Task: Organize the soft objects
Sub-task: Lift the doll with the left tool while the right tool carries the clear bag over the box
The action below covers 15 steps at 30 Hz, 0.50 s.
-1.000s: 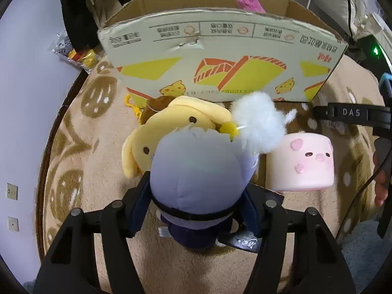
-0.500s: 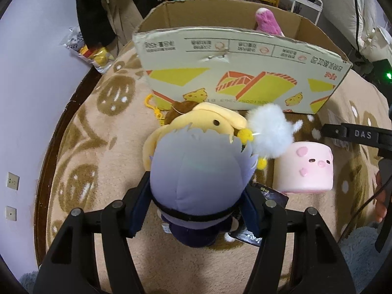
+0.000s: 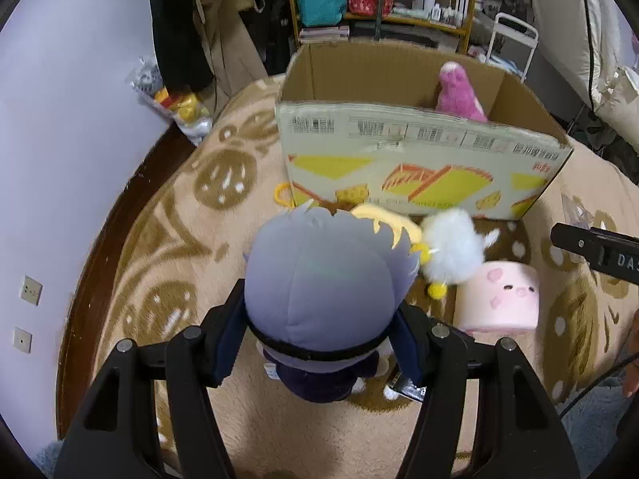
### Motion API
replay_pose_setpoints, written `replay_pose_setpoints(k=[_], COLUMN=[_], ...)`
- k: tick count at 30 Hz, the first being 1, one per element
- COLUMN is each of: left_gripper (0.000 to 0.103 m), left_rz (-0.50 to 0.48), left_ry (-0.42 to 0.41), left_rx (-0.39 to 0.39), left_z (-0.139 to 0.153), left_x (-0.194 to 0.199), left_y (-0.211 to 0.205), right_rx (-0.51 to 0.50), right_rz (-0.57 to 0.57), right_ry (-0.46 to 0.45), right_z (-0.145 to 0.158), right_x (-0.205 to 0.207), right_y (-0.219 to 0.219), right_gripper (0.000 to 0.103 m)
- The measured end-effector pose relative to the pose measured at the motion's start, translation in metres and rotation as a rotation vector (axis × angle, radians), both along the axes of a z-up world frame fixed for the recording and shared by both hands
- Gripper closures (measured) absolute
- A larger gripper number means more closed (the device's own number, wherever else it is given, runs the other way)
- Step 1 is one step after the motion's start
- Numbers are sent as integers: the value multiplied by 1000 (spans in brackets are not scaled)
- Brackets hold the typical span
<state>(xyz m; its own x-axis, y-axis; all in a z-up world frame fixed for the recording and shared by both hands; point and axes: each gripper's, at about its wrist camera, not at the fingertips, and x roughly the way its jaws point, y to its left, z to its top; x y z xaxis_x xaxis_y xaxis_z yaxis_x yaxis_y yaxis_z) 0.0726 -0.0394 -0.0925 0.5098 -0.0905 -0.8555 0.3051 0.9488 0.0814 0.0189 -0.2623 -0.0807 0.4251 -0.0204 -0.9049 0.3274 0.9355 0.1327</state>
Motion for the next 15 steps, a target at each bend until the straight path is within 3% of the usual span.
replay_pose_setpoints(k=[5, 15], left_gripper=[40, 40], left_rz=[-14, 9], left_ry=[-78, -285], left_rx=[-32, -91], left_z=[24, 73], left_x=[-3, -12], left_y=[1, 8], right_rx=[-5, -127], right_rz=[23, 67], right_ry=[-71, -234], right_z=[20, 54], right_x=[-13, -5], right_y=[3, 6], right_gripper=[19, 19])
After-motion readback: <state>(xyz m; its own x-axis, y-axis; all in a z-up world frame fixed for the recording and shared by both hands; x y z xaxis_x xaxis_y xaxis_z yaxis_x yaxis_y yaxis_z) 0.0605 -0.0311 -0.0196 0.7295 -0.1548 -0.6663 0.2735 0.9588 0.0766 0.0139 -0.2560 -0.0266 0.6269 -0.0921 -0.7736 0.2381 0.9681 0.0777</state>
